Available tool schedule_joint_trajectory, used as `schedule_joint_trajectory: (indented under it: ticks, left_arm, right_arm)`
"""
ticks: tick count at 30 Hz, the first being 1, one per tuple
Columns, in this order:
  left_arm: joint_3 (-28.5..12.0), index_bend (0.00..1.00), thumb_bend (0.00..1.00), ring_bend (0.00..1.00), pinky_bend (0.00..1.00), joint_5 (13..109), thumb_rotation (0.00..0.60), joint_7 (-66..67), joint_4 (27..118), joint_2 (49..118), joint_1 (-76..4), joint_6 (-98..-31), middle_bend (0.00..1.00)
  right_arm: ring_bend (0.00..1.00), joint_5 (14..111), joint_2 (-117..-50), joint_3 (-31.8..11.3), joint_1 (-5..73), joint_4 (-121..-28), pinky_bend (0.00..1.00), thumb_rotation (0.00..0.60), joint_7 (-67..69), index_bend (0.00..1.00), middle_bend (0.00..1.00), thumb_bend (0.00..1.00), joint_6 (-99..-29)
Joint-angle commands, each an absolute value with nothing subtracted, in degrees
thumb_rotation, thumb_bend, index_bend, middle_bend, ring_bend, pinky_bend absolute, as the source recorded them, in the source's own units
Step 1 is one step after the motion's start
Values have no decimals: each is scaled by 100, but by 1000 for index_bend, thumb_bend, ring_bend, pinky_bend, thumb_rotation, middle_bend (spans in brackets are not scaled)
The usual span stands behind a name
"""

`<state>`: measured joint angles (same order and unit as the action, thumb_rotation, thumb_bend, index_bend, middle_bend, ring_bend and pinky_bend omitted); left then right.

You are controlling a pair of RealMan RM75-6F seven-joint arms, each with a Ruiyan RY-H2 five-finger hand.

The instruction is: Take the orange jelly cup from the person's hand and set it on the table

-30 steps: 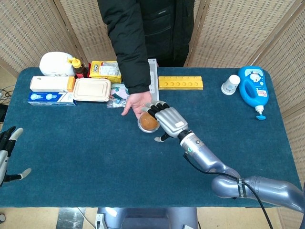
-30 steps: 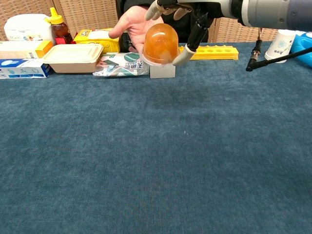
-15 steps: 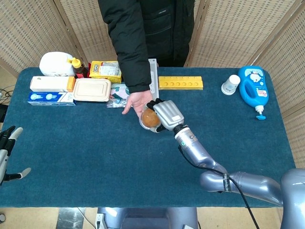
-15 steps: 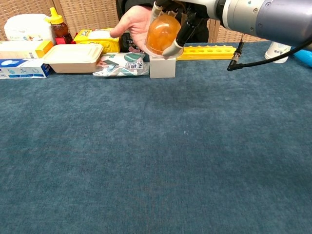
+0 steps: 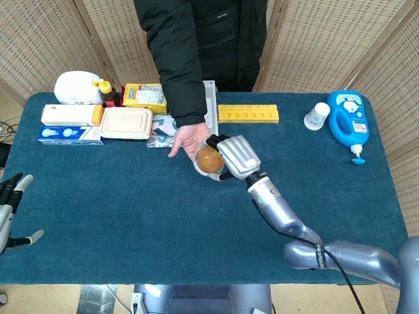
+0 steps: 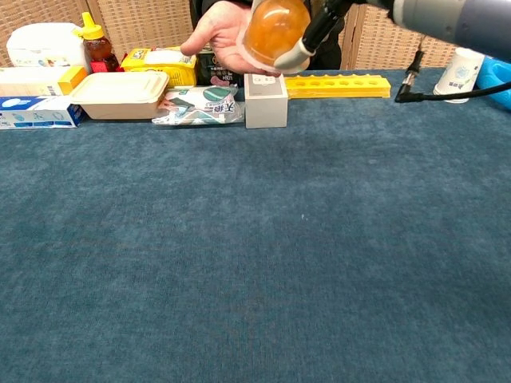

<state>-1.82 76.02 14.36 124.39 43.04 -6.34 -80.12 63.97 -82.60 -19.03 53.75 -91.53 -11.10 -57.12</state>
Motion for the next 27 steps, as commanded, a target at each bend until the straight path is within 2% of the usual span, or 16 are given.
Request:
schedule_joint_trajectory:
  ticks: [1,8,12,19,27]
  left_arm:
    - [-173,0,21,0,14,7621,600,1435,12445,4302,-635,-8009,0]
    - [-134,0,21,0,14,7753,600,1373,12455,4279,-593,-8067,0]
    - [-108,0,21,0,14,7820,600,1355,12458,4269,-576,-8081,0]
    - [-60,0,21,0,14,7942,600,1345,12466,4262,-524,-8139,0]
    - [-49,0,21,0,14,7913,600,1421,12467,4295,-549,-8084,0]
  right_arm:
    - [462,6632,-7862,-1837,5143,-9571,599,600,-1129,542,519,380,-5927]
    - [464,7090,-7114,-1473,4616,-10220,601,600,-1139,543,520,382,-6206]
    - [463,7284,-7041,-1154,4403,-10139,601,600,-1099,543,519,382,-6187]
    - [463,7143,-7589,-805,4331,-9196,601,600,-936,543,520,385,-5757]
    - [445,6940,-8383,-675,4476,-8181,577,600,-889,536,513,384,-5162]
